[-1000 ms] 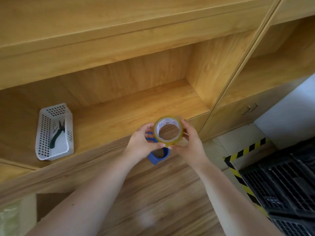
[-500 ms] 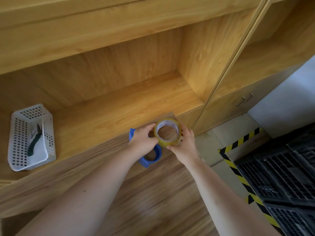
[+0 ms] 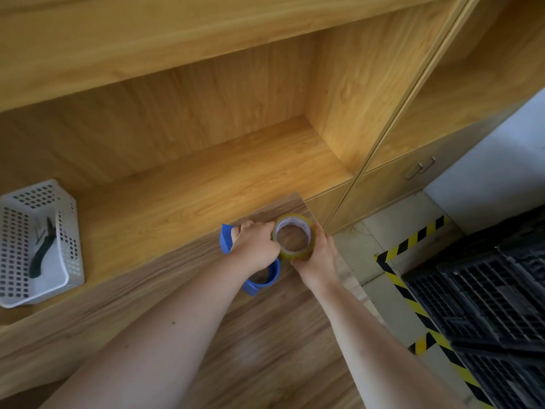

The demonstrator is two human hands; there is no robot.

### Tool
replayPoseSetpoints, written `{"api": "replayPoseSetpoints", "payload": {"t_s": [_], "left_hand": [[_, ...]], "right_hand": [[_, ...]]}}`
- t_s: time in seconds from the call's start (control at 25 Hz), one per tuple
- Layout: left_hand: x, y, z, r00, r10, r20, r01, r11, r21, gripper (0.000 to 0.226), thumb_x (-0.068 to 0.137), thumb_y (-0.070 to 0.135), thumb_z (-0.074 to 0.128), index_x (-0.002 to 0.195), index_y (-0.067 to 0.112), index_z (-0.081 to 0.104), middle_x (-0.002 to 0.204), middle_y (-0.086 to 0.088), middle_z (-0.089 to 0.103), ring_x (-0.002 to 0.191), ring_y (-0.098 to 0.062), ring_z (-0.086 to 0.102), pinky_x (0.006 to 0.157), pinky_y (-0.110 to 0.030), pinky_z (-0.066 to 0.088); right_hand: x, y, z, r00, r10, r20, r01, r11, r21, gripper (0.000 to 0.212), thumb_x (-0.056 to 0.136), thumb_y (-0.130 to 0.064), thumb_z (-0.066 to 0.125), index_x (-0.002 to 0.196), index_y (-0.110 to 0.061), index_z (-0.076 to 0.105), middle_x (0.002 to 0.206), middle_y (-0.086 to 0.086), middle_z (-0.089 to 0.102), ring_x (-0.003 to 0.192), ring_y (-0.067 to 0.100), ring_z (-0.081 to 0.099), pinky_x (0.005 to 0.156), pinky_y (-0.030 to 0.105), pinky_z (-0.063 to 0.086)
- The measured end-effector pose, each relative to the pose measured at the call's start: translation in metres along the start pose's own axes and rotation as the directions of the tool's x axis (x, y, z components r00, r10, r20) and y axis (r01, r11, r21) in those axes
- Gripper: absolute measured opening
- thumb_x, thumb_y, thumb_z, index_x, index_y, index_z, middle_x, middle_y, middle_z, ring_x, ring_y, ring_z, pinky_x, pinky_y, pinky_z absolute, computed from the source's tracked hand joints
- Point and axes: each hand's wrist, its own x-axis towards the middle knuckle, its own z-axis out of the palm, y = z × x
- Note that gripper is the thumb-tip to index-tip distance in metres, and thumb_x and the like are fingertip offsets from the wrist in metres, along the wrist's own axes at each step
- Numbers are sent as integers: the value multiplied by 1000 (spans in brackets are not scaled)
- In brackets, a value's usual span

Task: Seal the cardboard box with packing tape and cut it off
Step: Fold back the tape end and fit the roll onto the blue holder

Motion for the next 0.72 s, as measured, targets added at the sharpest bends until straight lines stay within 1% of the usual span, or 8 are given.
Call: {"api": "replayPoseSetpoints", "payload": {"t_s": [0.12,0.2,0.32,0.36,0.4,0.48,0.6,0.72], "left_hand": [[-2,0,-3,999,32,-23,-32,999,14,51,91,24,45,141,31,44,146,-11,43,139,-32,25,107,-42,23],[-6,-2,-6,996,81,-46,-81,997,-9,54,92,23,49,145,33,40,149,-6,44,135,-28,36,107,-44,30],[-17,-6,-13,981,185,-61,-192,968,-162,52,92,14,50,141,32,46,147,0,48,98,-19,58,93,-43,50],[-23,-8,-15,974,215,-66,-224,958,-178,52,91,11,50,139,32,48,146,2,49,95,-21,61,91,-42,52],[-29,-10,-17,970,235,-70,-244,953,-181,52,90,10,51,137,32,50,144,5,51,99,-23,64,92,-42,52],[-43,-14,-21,964,250,-91,-264,943,-205,51,88,6,52,133,32,55,138,10,56,113,-14,60,94,-34,50],[-66,-22,-29,969,218,-118,-239,948,-212,48,88,7,52,127,34,58,132,15,57,118,-4,51,89,-21,38],[-91,-32,-39,964,192,-184,-232,945,-228,45,88,9,54,124,36,59,129,14,58,117,-4,51,88,-19,35]], "right_hand": [[-4,-6,-6,1000,7,29,-6,999,-48,98,72,-18,79,150,-19,21,143,10,37,135,32,31,107,44,35],[-5,-12,-12,999,8,53,-5,998,-62,100,72,-22,79,151,-21,19,142,8,37,134,31,30,104,42,35],[-12,-25,-26,997,-74,37,78,992,-104,86,71,-31,78,145,-24,33,132,4,47,127,28,36,94,33,34],[-16,-31,-31,993,-110,33,113,988,-105,76,74,-30,77,140,-23,40,129,4,50,125,26,37,94,32,33],[-20,-38,-37,990,-135,45,139,985,-99,65,77,-26,76,135,-22,46,128,3,52,123,25,37,95,32,33],[-29,-48,-44,980,-179,87,187,978,-92,49,80,-21,74,126,-22,57,127,1,56,123,23,40,100,32,34],[-42,-56,-45,975,-193,111,191,981,30,42,77,-21,76,117,-24,65,119,-2,63,116,20,53,96,32,46],[-64,-63,-46,968,-205,143,190,975,112,41,79,-12,75,118,-16,65,113,-8,61,104,3,50,75,4,37]]}}
